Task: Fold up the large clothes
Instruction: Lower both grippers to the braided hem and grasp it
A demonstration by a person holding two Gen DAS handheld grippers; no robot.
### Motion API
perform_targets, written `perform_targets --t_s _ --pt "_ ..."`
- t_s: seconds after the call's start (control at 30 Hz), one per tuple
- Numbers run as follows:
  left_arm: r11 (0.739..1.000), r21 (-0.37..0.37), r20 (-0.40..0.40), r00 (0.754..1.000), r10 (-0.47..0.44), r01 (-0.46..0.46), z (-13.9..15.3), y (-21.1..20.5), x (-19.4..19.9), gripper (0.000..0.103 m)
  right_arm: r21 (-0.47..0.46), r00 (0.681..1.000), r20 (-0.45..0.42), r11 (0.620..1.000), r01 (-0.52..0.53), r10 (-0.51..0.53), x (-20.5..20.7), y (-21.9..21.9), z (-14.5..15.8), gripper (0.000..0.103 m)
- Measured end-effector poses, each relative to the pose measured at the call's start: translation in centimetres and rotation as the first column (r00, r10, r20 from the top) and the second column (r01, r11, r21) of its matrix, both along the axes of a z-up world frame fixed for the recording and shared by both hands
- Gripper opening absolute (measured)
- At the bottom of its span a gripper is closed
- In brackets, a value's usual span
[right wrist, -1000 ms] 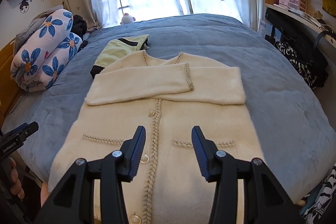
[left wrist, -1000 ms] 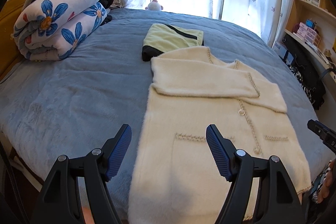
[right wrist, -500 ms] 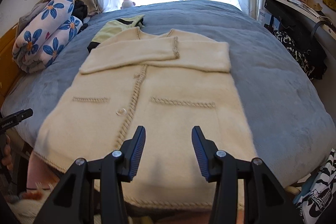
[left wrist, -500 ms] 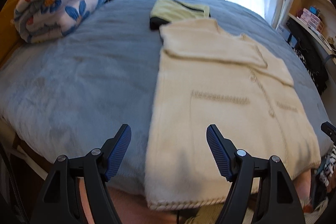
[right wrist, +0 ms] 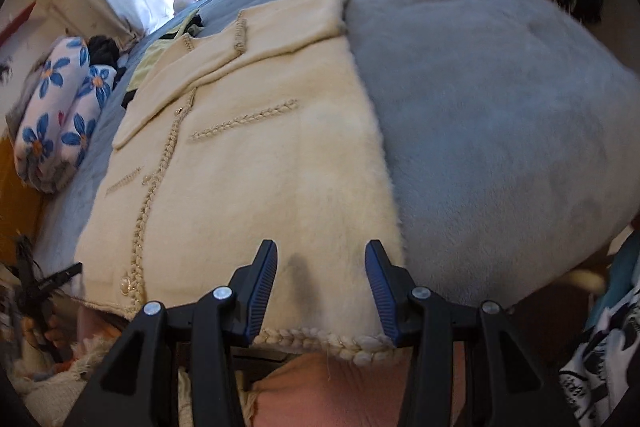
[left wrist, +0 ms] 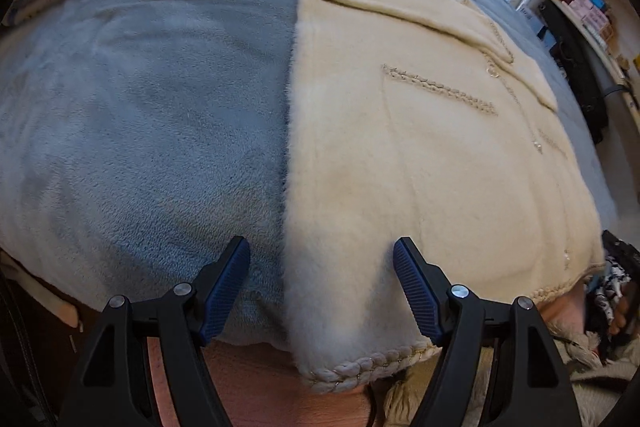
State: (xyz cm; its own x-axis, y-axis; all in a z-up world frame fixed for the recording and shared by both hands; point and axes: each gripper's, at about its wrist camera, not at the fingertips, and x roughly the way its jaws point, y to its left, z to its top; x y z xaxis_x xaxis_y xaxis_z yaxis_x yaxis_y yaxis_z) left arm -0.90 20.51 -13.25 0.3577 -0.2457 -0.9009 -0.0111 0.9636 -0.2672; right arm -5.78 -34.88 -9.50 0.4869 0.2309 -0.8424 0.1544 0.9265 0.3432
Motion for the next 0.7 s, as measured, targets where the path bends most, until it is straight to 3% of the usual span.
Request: perform_targets --t_s 0.13,0.33,0.5,0.6,0.7 --pt "0.999 -0.039 -0.004 1.0 -0.01 0.01 -0.2 0.6 -0.5 0.073 0.065 1.0 0.008 0.998 0.003 -0.003 -0.2 -1.1 -0.1 0.046" --pt "0.995 -0.066 -0.029 0.997 -0.078 0.076 -0.4 0.0 -1.0 0.073 0.031 0.999 -0.003 0.999 0.038 -0.038 -0.1 -3.0 0.2 0.046" --pt "0.985 -0.113 -0.054 0.989 -0.136 0.129 -1.4 -0.2 -1.3 0.074 0.141 0.997 -0.073 0.99 0.008 0.002 0.1 -4.1 -2.3 0.045" --pt "0.978 -0.163 -0.05 0.989 -0.139 0.129 -2.0 0.6 -1.5 0.075 0.209 0.994 -0.096 0.977 -0.032 0.053 0.2 -3.9 -3.3 0.03" --pt "0.972 -0.198 -0.046 0.989 -0.138 0.126 -2.3 1.2 -1.8 0.076 0.23 0.991 -0.107 0.972 -0.051 0.077 0.2 -3.7 -4.1 0.03"
